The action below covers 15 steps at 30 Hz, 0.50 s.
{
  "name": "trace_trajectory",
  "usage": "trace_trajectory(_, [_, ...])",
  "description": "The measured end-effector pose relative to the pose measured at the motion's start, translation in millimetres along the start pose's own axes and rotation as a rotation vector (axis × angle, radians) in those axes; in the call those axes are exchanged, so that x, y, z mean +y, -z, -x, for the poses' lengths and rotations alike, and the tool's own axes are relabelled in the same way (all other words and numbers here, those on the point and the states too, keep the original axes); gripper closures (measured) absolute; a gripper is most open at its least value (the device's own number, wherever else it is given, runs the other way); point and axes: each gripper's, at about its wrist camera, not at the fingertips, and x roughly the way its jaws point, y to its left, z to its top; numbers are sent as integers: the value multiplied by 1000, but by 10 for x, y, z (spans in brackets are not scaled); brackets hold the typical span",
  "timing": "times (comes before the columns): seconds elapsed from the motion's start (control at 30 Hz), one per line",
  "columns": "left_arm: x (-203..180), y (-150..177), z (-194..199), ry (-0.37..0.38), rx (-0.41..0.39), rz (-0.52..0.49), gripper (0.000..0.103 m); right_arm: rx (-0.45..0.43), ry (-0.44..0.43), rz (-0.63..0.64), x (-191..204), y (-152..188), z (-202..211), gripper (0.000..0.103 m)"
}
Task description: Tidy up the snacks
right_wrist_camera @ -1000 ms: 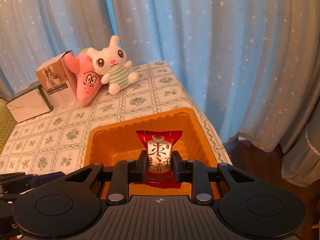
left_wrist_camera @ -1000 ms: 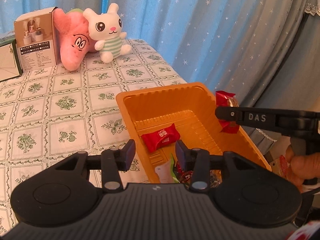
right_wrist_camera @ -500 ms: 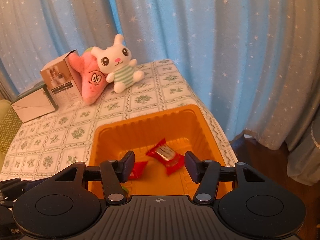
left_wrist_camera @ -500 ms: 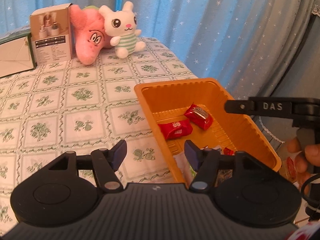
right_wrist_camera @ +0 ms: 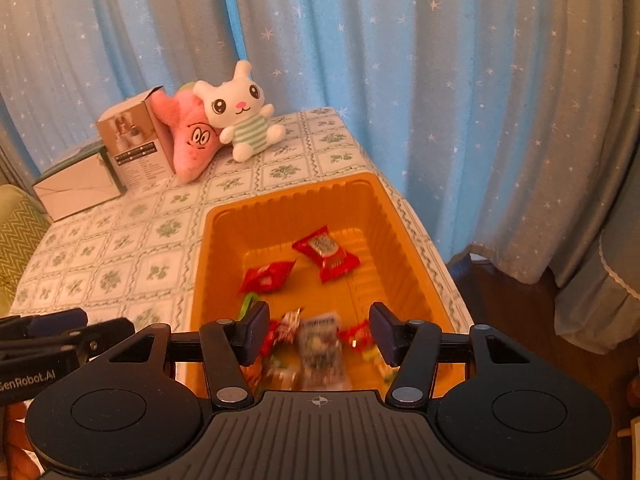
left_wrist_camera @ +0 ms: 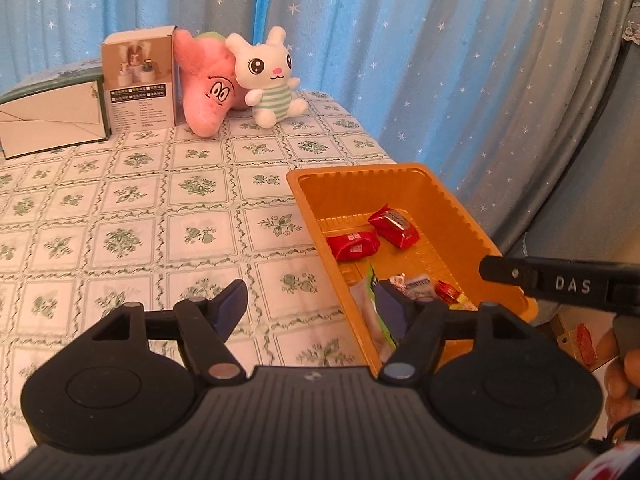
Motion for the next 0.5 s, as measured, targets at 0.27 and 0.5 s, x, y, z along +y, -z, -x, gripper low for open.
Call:
trace_trajectory(0.27, [9, 273, 484, -42, -8, 23, 34, -16, 18, -13, 145, 359, 501, 47])
trace_trajectory(0.5, [24, 520, 861, -65, -8, 27, 34, -46, 21, 6, 267, 663, 862, 47])
